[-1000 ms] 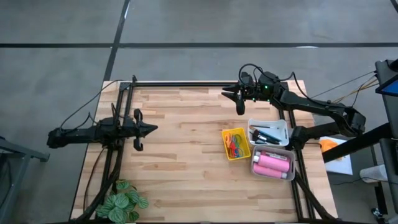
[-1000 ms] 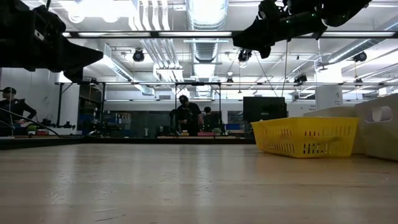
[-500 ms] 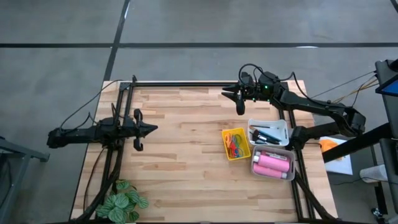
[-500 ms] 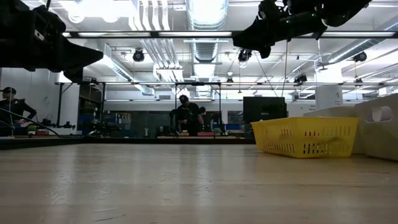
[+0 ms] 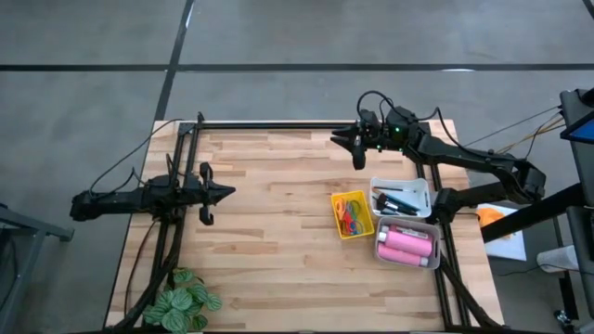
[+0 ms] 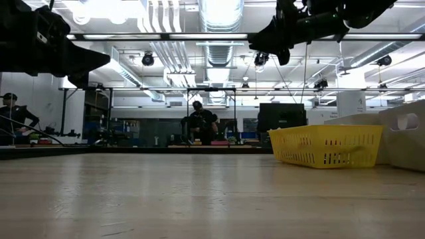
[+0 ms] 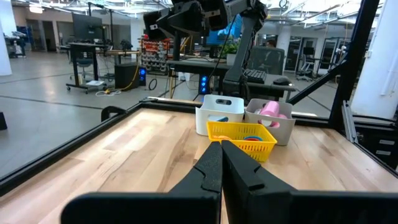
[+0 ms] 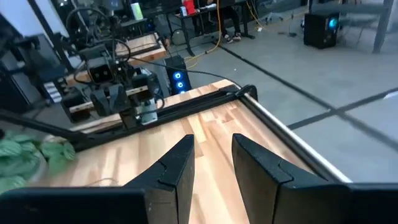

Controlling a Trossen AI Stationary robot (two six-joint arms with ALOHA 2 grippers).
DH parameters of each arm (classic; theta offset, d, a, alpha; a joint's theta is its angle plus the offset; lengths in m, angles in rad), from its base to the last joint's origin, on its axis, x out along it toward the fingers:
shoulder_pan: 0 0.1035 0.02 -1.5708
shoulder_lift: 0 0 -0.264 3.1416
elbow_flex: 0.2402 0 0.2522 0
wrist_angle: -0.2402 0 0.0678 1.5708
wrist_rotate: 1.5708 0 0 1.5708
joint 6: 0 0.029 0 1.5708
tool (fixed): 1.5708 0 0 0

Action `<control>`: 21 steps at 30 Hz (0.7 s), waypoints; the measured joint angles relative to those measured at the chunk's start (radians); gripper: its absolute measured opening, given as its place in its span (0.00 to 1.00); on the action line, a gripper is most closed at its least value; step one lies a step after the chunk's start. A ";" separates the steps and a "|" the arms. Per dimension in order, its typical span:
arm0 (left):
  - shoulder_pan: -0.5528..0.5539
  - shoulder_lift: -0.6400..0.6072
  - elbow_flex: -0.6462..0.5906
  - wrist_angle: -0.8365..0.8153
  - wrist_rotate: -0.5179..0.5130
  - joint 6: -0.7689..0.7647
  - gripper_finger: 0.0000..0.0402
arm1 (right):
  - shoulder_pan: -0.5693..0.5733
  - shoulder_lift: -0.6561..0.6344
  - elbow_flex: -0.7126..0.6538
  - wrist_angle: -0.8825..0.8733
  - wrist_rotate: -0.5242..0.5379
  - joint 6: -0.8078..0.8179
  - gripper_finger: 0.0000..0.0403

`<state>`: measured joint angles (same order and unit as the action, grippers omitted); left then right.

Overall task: Pick & Place Paint Supplies
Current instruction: Return to Home Position

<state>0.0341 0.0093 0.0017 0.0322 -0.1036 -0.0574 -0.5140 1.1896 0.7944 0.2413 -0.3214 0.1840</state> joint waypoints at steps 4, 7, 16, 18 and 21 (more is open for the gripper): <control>0.000 0.000 0.000 0.000 0.000 0.000 0.00 | 0.014 0.001 -0.004 0.001 0.000 0.053 0.27; 0.000 0.000 0.000 0.000 0.000 0.000 0.00 | 0.048 -0.009 -0.017 0.003 0.000 0.043 0.27; 0.000 0.000 0.000 0.000 0.000 0.000 0.00 | 0.128 -0.200 -0.114 0.005 0.204 0.005 0.27; 0.000 0.000 0.000 0.000 0.000 0.000 0.00 | 0.143 -0.268 -0.156 0.014 0.240 0.006 0.27; 0.000 0.000 0.000 0.000 0.000 0.000 0.00 | 0.162 -0.360 -0.224 0.055 0.240 0.008 0.27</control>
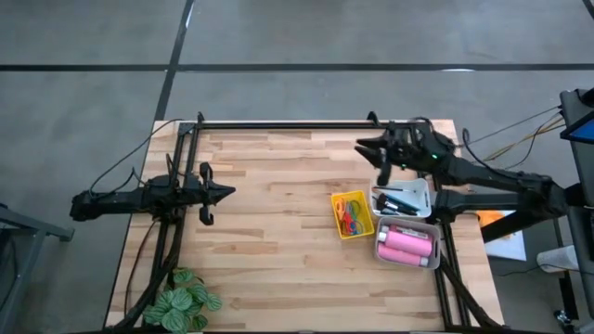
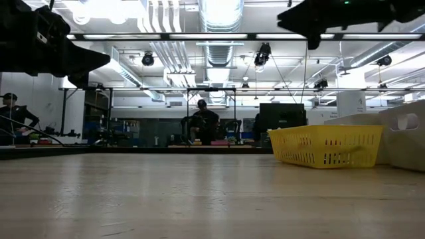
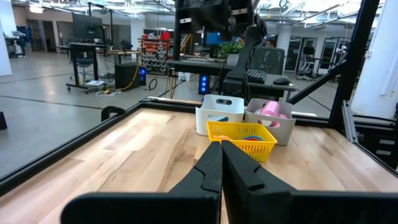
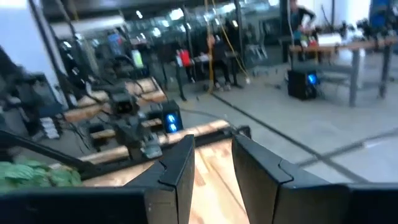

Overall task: Pick & Place Paint Supplies
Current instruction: Return to Home Position

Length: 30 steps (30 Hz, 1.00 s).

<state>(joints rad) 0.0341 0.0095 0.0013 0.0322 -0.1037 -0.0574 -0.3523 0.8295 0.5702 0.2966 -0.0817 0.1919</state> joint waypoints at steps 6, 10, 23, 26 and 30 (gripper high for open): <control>0.000 0.001 0.000 0.000 0.000 0.000 0.00 | 0.059 -0.167 -0.131 0.074 -0.004 0.000 0.27; 0.000 0.001 0.000 0.000 0.000 0.000 0.00 | 0.076 -0.246 -0.201 0.110 0.000 0.021 0.27; 0.000 0.001 0.000 0.000 0.000 0.000 0.00 | 0.078 -0.500 -0.429 0.218 0.006 0.078 0.27; 0.000 0.001 0.000 0.000 0.000 0.000 0.00 | 0.077 -0.579 -0.496 0.268 0.007 0.077 0.27; 0.000 0.001 0.000 0.000 0.000 0.000 0.00 | 0.077 -0.687 -0.562 0.286 0.006 0.095 0.27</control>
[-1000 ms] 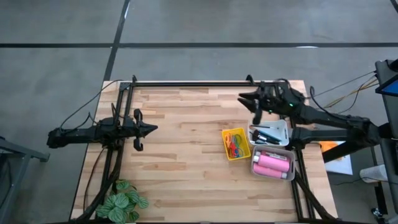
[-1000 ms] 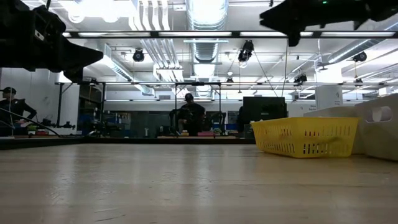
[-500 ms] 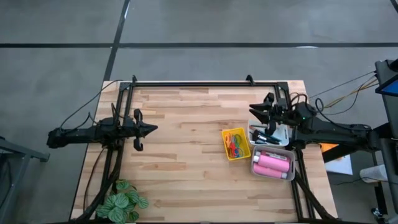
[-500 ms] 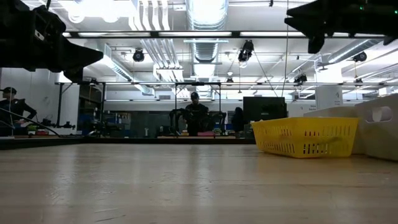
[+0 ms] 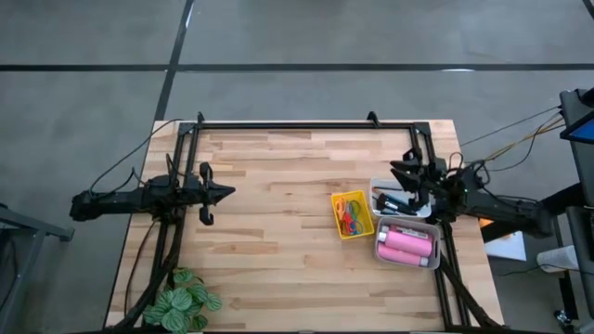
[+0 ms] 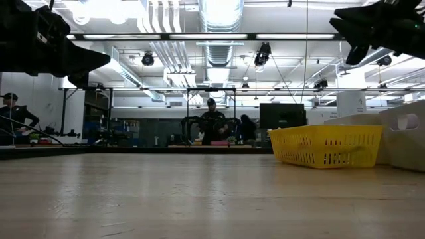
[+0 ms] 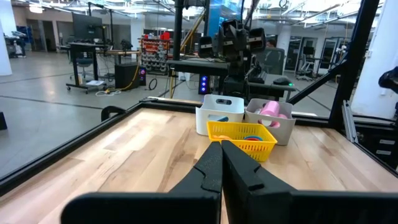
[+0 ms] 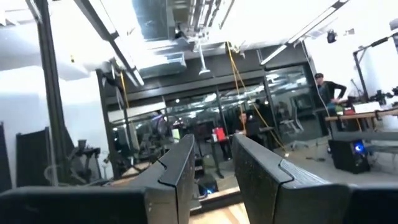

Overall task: Pick & Place Paint Supplies
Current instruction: Return to Home Position

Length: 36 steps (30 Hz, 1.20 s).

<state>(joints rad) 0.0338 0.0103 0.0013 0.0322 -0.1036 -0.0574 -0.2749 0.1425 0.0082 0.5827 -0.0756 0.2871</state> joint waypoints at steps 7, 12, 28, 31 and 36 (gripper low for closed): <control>0.000 0.000 0.000 0.000 0.000 0.000 0.00 | 0.000 -0.106 0.000 -0.149 -0.011 -0.006 0.27; 0.000 0.000 0.000 0.000 0.000 0.000 0.00 | 0.000 -0.143 0.000 -0.253 -0.011 0.006 0.27; 0.000 0.000 0.000 0.000 0.000 0.000 0.00 | 0.000 -0.142 0.000 -0.393 -0.072 0.111 0.27; 0.000 0.000 0.000 0.000 0.000 0.000 0.00 | 0.000 -0.140 0.000 -0.396 -0.078 0.151 0.27; 0.000 0.000 0.000 0.000 0.000 0.000 0.00 | 0.000 -0.140 0.000 -0.422 -0.082 0.177 0.27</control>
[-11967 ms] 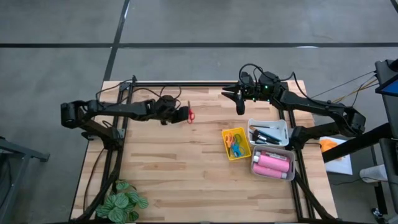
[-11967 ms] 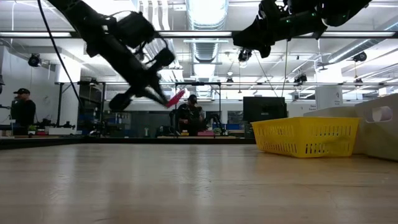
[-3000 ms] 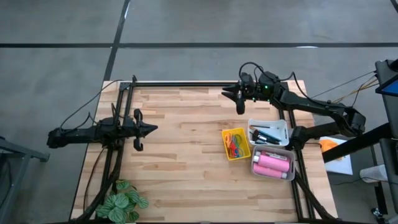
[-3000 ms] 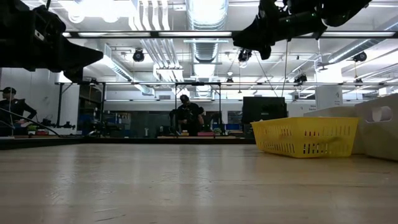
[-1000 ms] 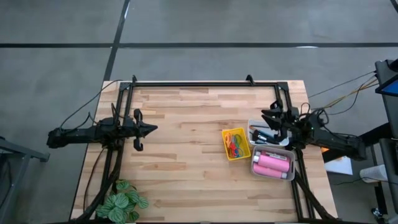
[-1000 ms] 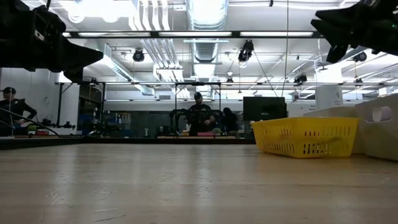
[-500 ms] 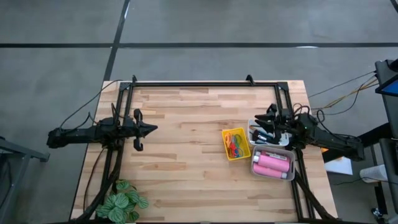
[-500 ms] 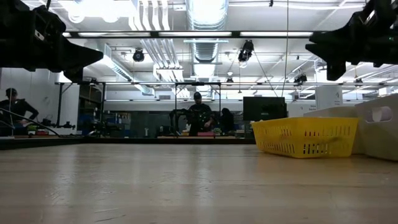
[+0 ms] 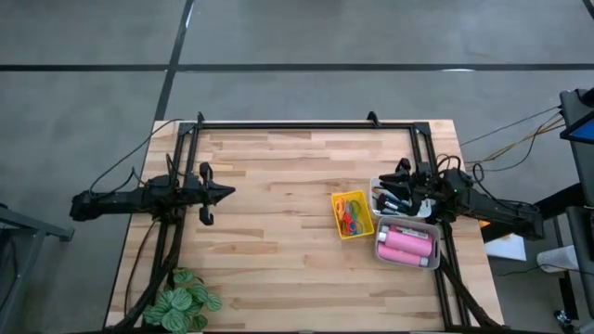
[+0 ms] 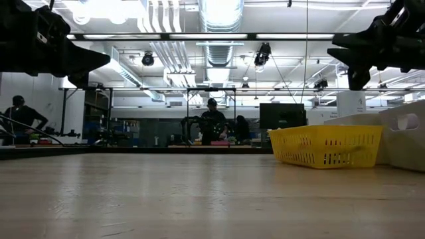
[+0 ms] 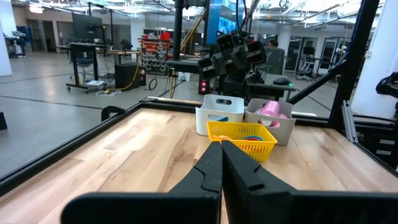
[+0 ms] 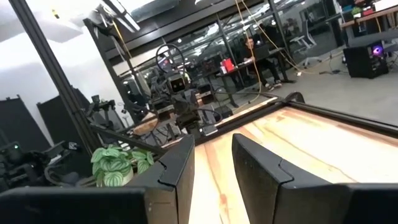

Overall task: Pick & Place Paint Supplies
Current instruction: Return to Home Position

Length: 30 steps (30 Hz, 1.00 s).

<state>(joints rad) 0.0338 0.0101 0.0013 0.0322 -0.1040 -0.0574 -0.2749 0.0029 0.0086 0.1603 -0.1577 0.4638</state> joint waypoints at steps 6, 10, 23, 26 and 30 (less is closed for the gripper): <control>0.000 0.000 0.000 0.000 0.000 0.000 0.00 | 0.000 0.005 0.000 0.000 0.000 -0.001 0.27; 0.000 0.000 0.000 0.000 0.000 0.000 0.00 | 0.000 0.006 0.000 0.000 0.000 -0.003 0.27; 0.000 0.000 0.000 0.000 0.000 0.000 0.00 | 0.000 0.013 0.000 0.000 0.000 -0.004 0.27; 0.000 0.000 0.000 0.000 0.000 0.000 0.00 | 0.000 0.013 0.000 0.000 0.000 -0.004 0.27; 0.000 0.000 0.000 0.000 0.000 0.000 0.00 | 0.000 0.013 0.000 0.000 0.000 -0.003 0.27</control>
<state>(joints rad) 0.0338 0.0101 0.0013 0.0319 -0.1036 -0.0578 -0.2749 0.0154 0.0086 0.1600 -0.1574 0.4606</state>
